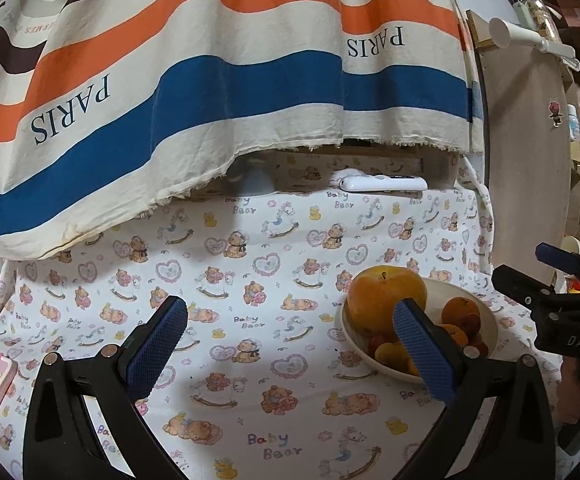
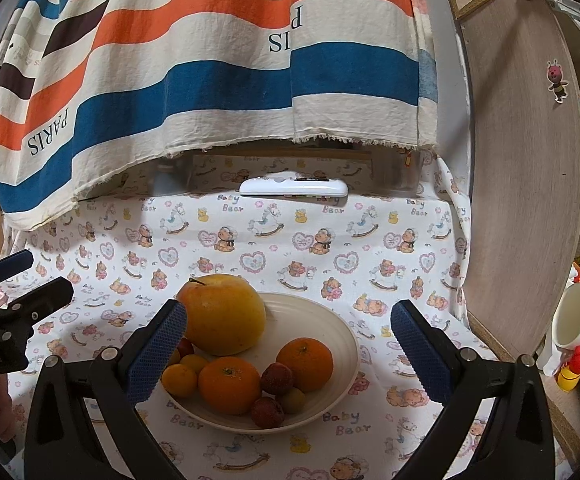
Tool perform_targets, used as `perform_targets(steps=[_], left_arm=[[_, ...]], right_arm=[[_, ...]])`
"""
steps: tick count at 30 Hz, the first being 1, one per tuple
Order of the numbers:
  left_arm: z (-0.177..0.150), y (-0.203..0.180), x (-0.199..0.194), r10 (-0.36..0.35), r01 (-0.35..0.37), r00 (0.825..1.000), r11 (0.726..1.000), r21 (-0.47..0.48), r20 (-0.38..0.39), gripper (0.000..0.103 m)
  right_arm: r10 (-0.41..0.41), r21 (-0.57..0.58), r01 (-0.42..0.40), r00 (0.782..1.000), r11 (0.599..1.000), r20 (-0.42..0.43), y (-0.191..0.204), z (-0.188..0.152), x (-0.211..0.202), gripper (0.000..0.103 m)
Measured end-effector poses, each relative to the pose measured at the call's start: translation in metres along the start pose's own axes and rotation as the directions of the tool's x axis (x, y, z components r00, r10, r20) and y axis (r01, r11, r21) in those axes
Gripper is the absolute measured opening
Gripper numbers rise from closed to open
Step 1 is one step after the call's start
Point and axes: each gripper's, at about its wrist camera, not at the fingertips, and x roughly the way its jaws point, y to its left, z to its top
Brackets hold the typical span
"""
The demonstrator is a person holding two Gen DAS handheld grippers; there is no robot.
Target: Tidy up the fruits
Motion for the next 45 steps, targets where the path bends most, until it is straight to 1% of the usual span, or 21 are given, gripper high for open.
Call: perform_targets(steps=[6, 13, 45], left_arm=[[0.0, -0.003, -0.005, 0.002, -0.002, 1.0, 1.0, 0.018, 0.023, 0.102], [0.0, -0.003, -0.011, 0.012, -0.013, 0.999, 1.0, 0.009, 0.048, 0.102], [0.0, -0.002, -0.002, 0.013, -0.013, 1.0, 1.0, 0.012, 0.004, 0.102]], right_arm=[[-0.005, 0.0, 0.005, 1.0, 1.0, 0.0, -0.002, -0.001, -0.001, 0.102], [-0.004, -0.001, 0.004, 1.0, 1.0, 0.0, -0.002, 0.0, 0.0, 0.102], [0.001, -0.003, -0.001, 1.0, 1.0, -0.001, -0.001, 0.001, 0.0, 0.102]])
